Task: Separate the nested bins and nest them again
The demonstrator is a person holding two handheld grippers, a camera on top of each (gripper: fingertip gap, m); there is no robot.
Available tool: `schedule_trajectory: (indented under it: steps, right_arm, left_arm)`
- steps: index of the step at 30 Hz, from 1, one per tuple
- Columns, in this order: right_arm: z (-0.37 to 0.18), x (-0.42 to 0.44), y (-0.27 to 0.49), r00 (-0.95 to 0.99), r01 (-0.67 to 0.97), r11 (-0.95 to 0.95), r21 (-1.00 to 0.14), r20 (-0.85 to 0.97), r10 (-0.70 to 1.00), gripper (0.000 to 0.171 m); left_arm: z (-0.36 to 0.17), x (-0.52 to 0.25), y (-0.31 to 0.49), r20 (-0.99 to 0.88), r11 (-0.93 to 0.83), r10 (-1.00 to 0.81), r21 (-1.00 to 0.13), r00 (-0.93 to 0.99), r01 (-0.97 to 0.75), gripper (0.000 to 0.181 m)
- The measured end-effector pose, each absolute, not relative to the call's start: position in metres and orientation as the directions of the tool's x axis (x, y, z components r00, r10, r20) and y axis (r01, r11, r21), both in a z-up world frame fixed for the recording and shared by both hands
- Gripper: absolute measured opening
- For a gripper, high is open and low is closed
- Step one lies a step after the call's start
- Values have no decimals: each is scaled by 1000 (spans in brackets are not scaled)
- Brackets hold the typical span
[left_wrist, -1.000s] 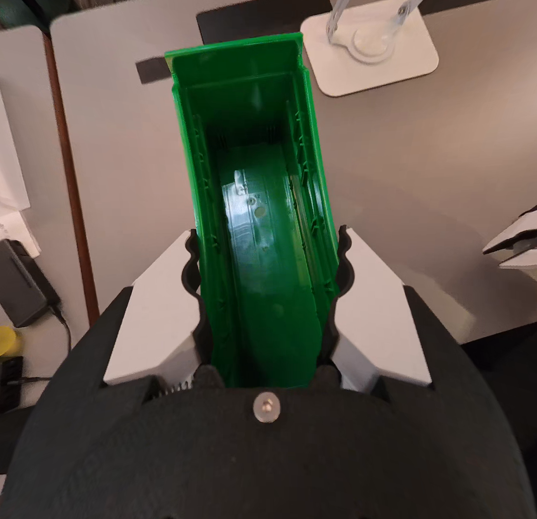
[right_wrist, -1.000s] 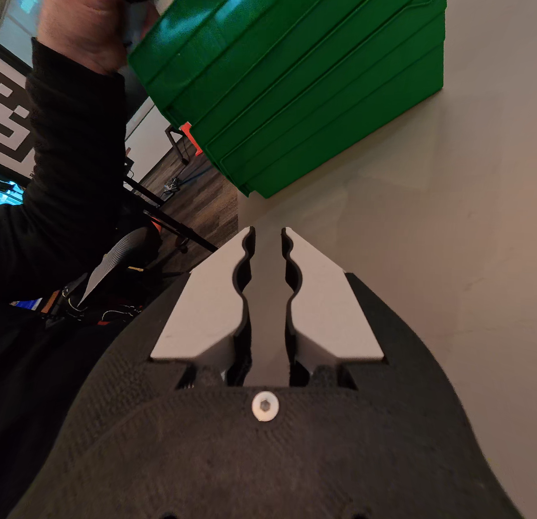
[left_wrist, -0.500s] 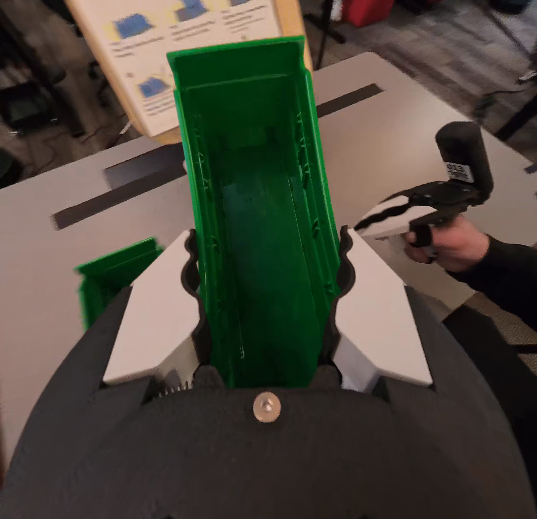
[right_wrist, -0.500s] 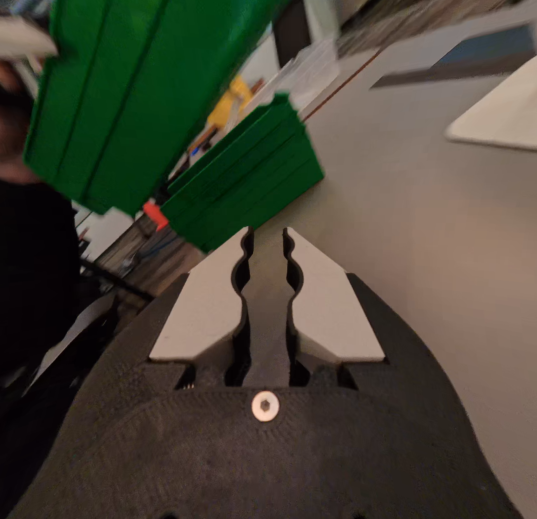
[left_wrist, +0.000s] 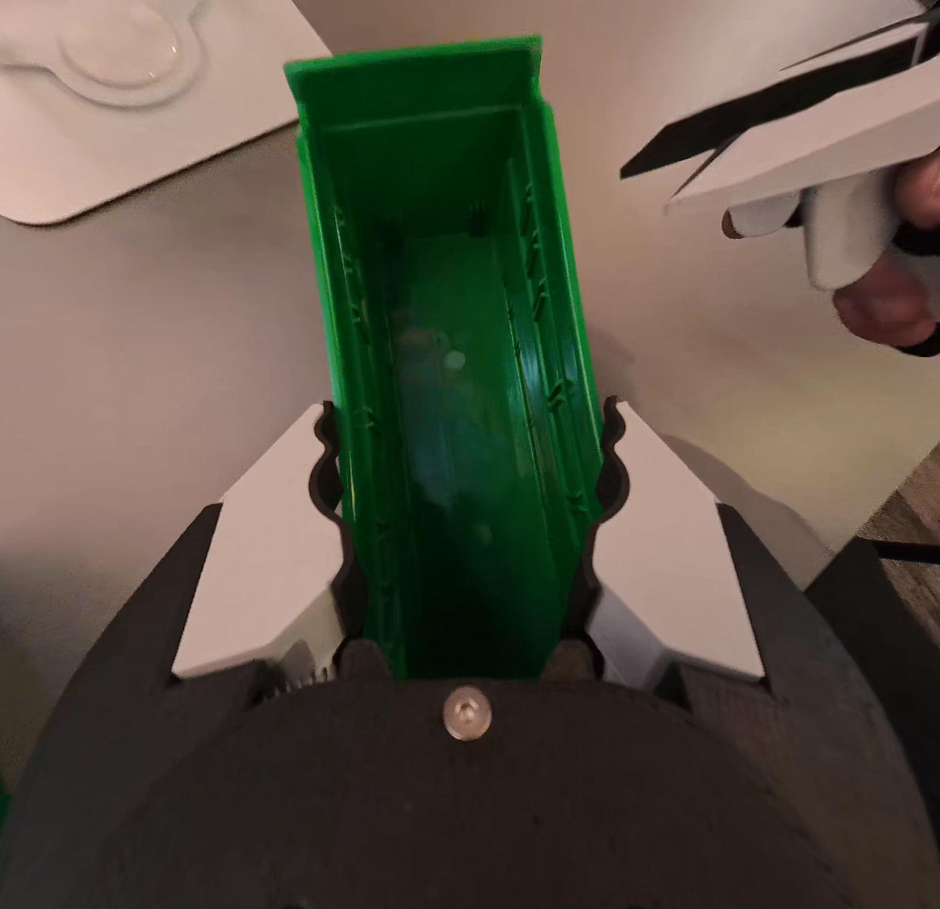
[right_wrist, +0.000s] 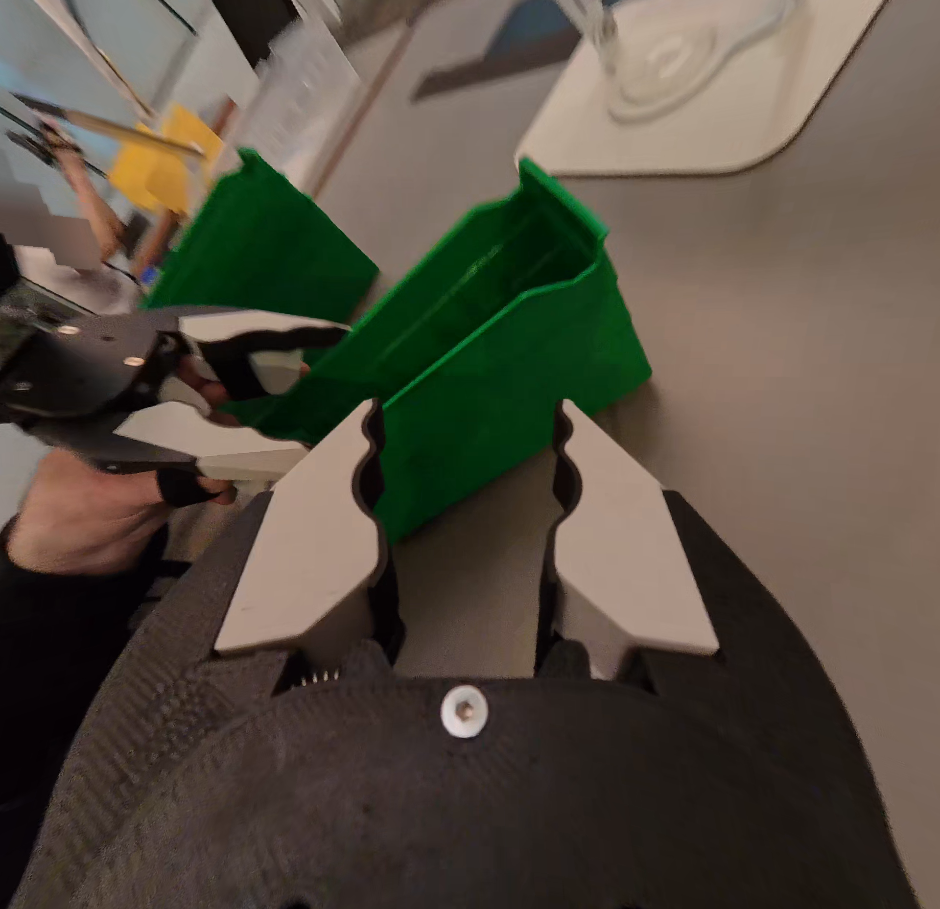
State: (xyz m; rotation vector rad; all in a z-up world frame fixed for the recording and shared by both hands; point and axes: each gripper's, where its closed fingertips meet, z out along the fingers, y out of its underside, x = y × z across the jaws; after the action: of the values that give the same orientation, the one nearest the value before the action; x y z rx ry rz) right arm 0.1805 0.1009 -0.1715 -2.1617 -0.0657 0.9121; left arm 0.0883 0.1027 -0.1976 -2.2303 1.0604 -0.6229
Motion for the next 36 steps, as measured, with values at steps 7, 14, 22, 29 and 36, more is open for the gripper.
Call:
schedule_trajectory:
  steps: [7,14,22,29,36]
  right_arm:
    - [-200,160,91,817,-84,-787,-611,-494,296,77]
    - [-217,181,83,900,93,-813,-575,-301,315,30]
    - [-220,203,77,904,176,-813,-555,-237,357,10]
    - [-215,254,66,933,240,-835,-495,-120,340,9]
    - [-217,332,48,965,226,-870,-439,-21,261,10]
  left_arm:
    - [-194,109,76,184,-496,-829,-679,528,-541,123]
    - [-172,127,26,481,-610,-793,-627,375,-485,132]
    - [-160,132,8,580,-630,-772,-639,260,-442,120]
    - [-132,90,31,358,-491,-867,-731,346,-473,116]
    - [-99,-49,109,-38,-442,-768,-691,640,-572,119]
